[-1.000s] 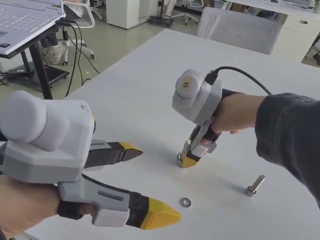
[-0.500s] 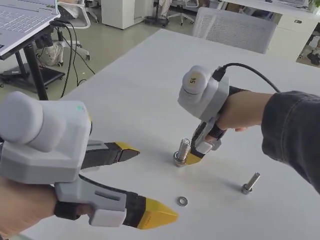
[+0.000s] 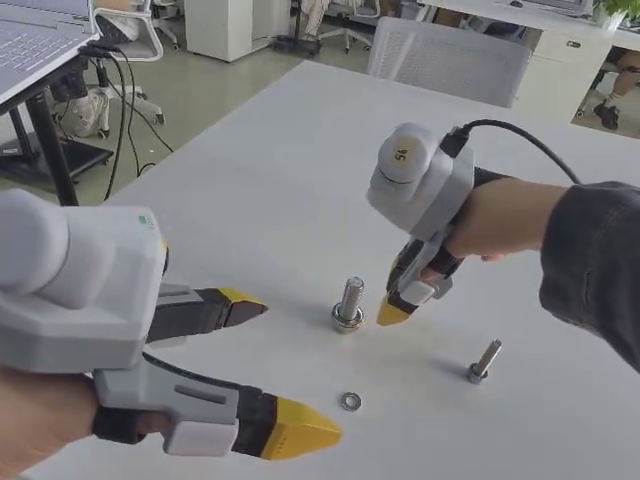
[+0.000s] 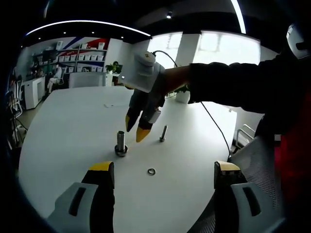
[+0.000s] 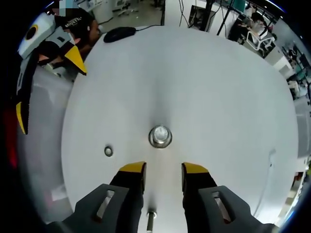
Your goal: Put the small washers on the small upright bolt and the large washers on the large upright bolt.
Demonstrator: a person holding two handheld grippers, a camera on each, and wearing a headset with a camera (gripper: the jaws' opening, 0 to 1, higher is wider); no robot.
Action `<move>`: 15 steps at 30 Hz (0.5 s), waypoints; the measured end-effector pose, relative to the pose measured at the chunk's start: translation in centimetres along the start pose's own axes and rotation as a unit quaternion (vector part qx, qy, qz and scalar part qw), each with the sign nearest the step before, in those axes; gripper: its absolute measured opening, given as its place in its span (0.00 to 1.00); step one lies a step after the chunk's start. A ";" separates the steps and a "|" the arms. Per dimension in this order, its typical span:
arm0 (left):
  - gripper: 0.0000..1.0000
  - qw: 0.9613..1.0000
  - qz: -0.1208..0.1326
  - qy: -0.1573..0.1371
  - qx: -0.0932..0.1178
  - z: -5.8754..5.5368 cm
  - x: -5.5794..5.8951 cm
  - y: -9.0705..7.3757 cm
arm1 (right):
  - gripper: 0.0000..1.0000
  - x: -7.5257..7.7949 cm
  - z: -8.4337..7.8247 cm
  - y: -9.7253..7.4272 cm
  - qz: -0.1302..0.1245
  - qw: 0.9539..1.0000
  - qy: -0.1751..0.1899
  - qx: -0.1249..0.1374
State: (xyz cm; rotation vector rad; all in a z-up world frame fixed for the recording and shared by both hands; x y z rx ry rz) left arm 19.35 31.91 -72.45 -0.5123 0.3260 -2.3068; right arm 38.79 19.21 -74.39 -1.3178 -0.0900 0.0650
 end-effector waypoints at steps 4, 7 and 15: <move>0.84 1.000 -0.002 0.001 -0.001 0.0 0.0 0.1 | 0.31 0.0 -0.8 -0.4 -0.004 1.000 0.006 0.003; 0.84 1.000 -0.004 0.002 -0.003 0.0 0.0 0.2 | 0.31 -0.4 -1.4 -0.7 -0.006 1.000 0.010 0.005; 0.84 1.000 -0.009 0.007 -0.005 0.1 0.1 0.5 | 0.31 -2.1 -2.2 -1.3 -0.009 1.000 0.012 0.007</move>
Point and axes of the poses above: the centre of the closed fingertips' face, and the gripper's own axes: y roughly forward along the fingers, x roughly to its right, z roughly out of its top, the point moved 9 cm from there along -y, roughly backward along the fingers, and after that the axes turned 1 degree about -y, right-handed, at the moved point
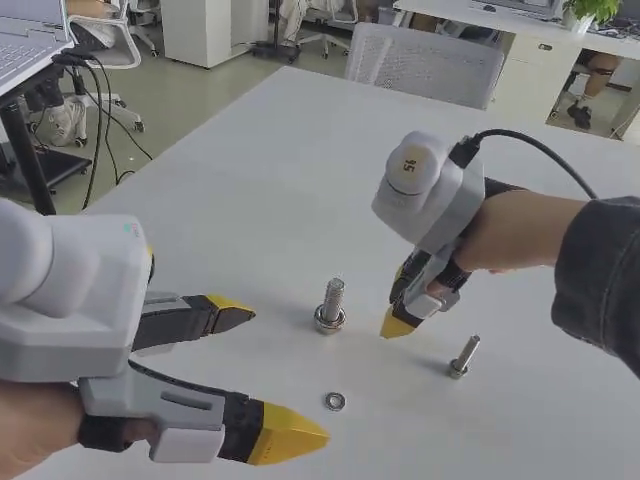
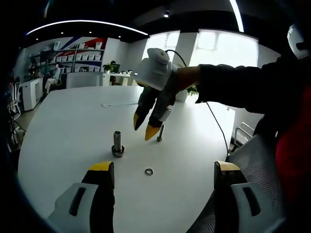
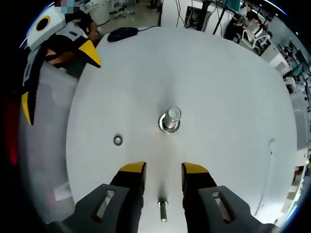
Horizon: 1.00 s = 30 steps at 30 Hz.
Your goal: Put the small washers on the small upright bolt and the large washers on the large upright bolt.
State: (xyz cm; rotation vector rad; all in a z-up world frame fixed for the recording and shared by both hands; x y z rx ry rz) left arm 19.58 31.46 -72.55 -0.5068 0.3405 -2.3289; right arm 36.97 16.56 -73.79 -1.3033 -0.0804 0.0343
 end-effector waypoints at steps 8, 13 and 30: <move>0.84 1.000 -0.003 0.005 -0.001 -0.1 0.2 0.0 | 0.30 -1.3 -0.4 0.1 0.000 1.000 -0.001 0.001; 0.84 1.000 -0.004 0.008 -0.001 -0.1 0.3 0.0 | 0.30 -2.6 -0.7 0.2 0.004 1.000 -0.001 0.002; 0.84 1.000 -0.002 0.013 0.001 -0.2 0.7 -0.2 | 0.30 -5.5 0.0 1.5 0.024 1.000 -0.015 0.006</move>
Point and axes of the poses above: the centre of the closed fingertips' face, and the gripper's own axes: y roughly forward along the fingers, x roughly to its right, z roughly out of its top, the point moved 9 cm from there along -y, roughly backward along the fingers, and after that the axes turned 1 degree about -y, right-handed, at the moved point
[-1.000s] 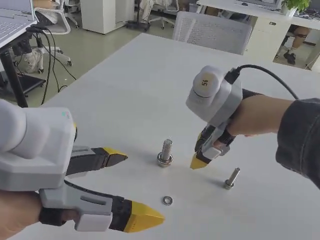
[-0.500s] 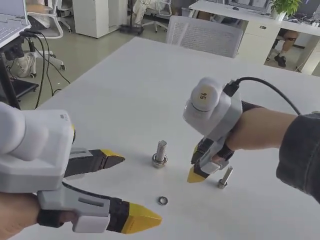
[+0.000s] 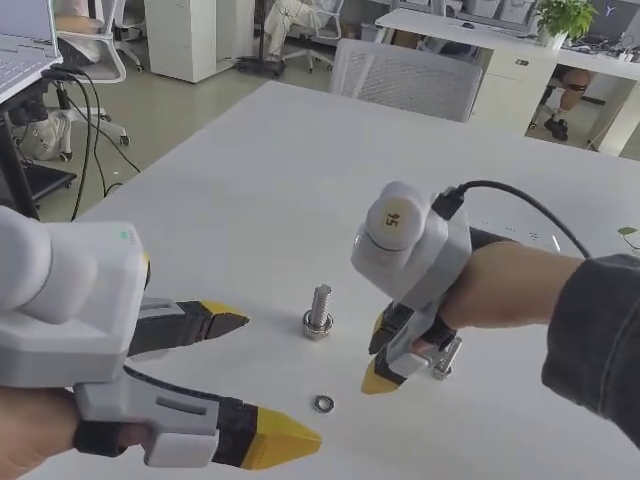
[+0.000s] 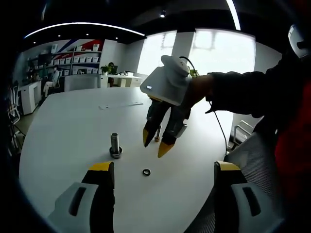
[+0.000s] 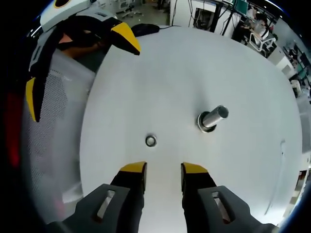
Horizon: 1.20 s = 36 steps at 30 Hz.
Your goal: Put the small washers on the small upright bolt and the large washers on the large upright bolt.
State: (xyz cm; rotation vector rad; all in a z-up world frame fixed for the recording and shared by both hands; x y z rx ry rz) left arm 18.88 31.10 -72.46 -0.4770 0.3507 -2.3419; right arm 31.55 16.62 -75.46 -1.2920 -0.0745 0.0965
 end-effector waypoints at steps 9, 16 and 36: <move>0.84 1.000 0.001 0.003 -0.003 -0.1 0.4 -0.1 | 0.28 -1.3 1.5 2.0 0.020 1.000 -0.017 0.003; 0.84 1.000 0.003 0.003 -0.007 -0.4 0.6 -0.3 | 0.26 -1.5 2.0 3.0 0.026 0.999 -0.025 0.001; 0.84 1.000 0.015 0.007 -0.024 -1.1 0.5 -0.4 | 0.21 -1.8 2.3 4.1 0.026 0.998 -0.049 -0.006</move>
Point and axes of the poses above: the centre of the closed fingertips' face, and the gripper's own axes: y roughly forward along the fingers, x roughly to its right, z roughly out of its top, the point moved 9 cm from there along -y, roughly backward along the fingers, and after that the axes turned 1 degree about -y, right-handed, at the moved point
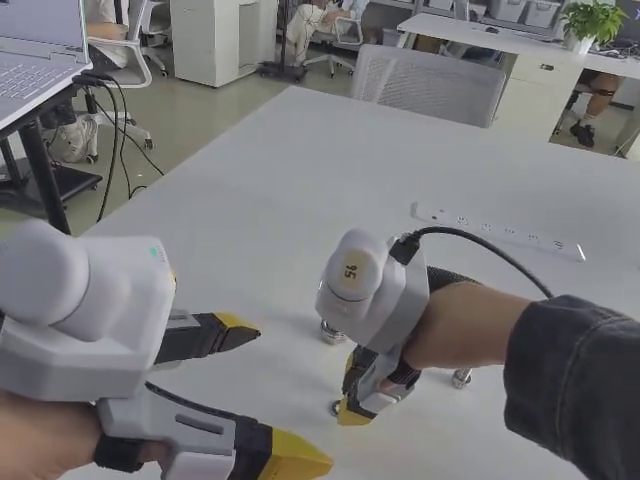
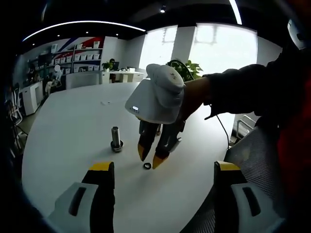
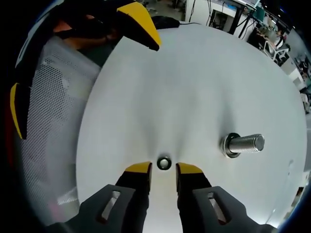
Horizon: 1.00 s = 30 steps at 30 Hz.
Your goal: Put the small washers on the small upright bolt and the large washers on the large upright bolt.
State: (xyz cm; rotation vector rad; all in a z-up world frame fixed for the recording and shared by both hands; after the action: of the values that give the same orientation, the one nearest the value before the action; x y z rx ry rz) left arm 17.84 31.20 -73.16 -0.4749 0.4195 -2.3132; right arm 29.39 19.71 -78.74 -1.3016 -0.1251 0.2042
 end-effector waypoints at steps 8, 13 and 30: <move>0.84 1.000 0.004 0.001 -0.006 -0.2 -0.1 -0.1 | 0.21 -0.2 0.0 0.3 -0.001 1.000 -0.006 -0.006; 0.84 1.000 0.004 0.001 -0.008 -0.2 0.0 -0.1 | 0.20 -0.2 0.1 0.3 -0.001 1.000 -0.009 -0.007; 0.84 1.000 0.006 -0.001 -0.007 -0.2 0.0 0.0 | 0.16 -0.2 0.2 0.4 -0.017 0.999 -0.027 -0.016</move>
State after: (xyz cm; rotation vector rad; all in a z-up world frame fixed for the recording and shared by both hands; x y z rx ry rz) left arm 17.73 31.26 -73.30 -0.4799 0.4374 -2.2994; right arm 29.13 19.94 -79.09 -1.3252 -0.1960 0.2089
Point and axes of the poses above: the centre of the closed fingertips' face, and the gripper's own axes: y roughly forward along the fingers, x roughly to its right, z roughly out of its top, the point moved 9 cm from there along -y, roughly backward along the fingers, and after that the axes turned 1 degree about -y, right-handed, at the moved point
